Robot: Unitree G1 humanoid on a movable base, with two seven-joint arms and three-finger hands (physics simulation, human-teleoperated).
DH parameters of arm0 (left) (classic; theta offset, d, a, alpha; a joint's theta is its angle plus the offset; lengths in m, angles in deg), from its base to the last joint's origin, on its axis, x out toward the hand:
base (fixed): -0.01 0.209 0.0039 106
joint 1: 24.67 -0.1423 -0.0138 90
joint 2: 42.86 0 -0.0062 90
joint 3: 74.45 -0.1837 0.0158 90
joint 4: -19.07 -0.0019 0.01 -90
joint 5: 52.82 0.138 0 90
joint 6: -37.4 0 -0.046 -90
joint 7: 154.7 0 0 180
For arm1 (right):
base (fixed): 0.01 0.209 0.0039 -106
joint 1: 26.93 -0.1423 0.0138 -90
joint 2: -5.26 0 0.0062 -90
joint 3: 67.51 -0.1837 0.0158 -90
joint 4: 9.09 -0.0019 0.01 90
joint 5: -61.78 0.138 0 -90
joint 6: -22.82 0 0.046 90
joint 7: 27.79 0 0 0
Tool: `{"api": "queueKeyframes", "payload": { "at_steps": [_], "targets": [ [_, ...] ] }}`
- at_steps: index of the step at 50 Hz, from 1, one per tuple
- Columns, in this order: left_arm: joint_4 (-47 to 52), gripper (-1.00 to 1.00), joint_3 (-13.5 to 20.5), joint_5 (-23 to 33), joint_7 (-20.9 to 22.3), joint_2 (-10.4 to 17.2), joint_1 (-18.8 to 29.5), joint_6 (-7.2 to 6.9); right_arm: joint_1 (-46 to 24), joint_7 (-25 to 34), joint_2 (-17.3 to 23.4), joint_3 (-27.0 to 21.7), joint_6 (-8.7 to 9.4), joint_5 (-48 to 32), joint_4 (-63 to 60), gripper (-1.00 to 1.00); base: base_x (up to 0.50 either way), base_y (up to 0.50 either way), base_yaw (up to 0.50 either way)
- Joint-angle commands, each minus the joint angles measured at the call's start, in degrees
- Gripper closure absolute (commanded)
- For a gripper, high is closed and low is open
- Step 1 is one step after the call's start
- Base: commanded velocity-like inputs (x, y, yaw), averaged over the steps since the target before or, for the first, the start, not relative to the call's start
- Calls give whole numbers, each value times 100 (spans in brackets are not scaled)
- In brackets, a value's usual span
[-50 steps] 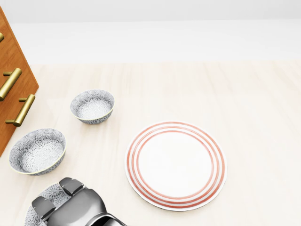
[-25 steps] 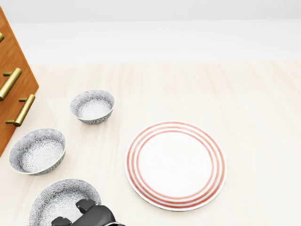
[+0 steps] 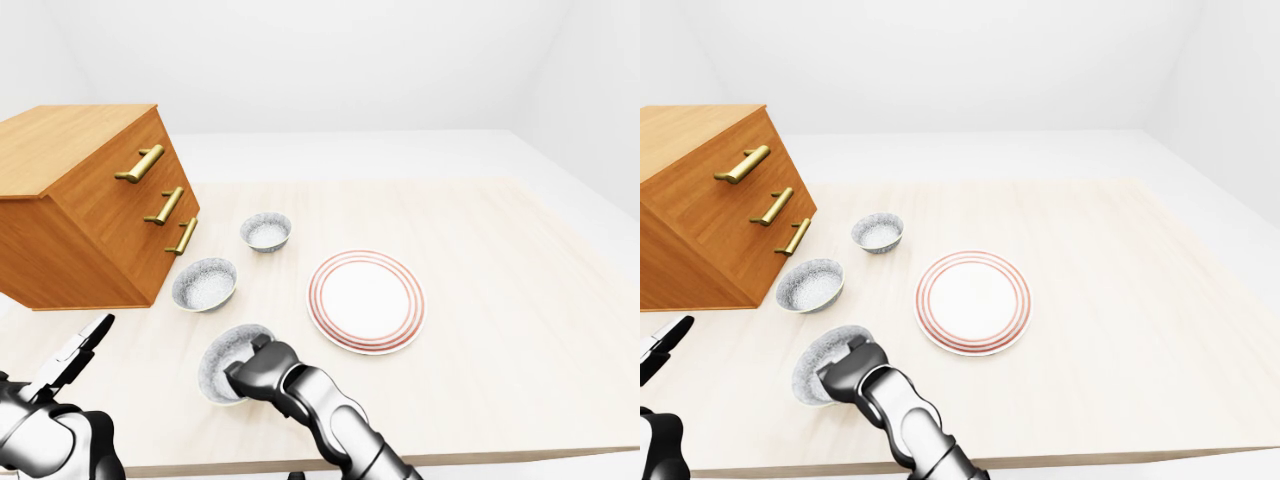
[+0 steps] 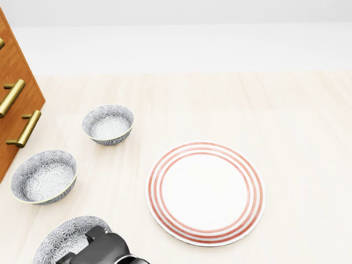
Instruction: Put the bowl at the front on the plate.
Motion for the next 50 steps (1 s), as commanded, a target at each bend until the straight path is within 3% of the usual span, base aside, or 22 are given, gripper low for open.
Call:
{"api": "queueKeyframes", "payload": {
  "at_steps": [1,12,21,45,50],
  "targets": [
    [-48,-100,-21,9,0,2,-4,0,124,208,97,131,0,-480,-603,100,0,0,0],
    [29,-100,3,45,0,-12,-5,0,-74,208,-74,85,0,-1057,-1543,100,0,0,0],
    [51,-100,-2,31,0,4,-13,0,-419,208,-149,-310,0,-1156,-1888,100,0,0,0],
    [0,-100,6,39,0,-9,6,0,-530,113,-88,-576,1,-967,-1894,100,0,0,0],
    [-52,-100,-19,19,0,2,14,0,-641,-26,-99,-696,107,-1065,-1830,100,0,0,0]
  ]
}}
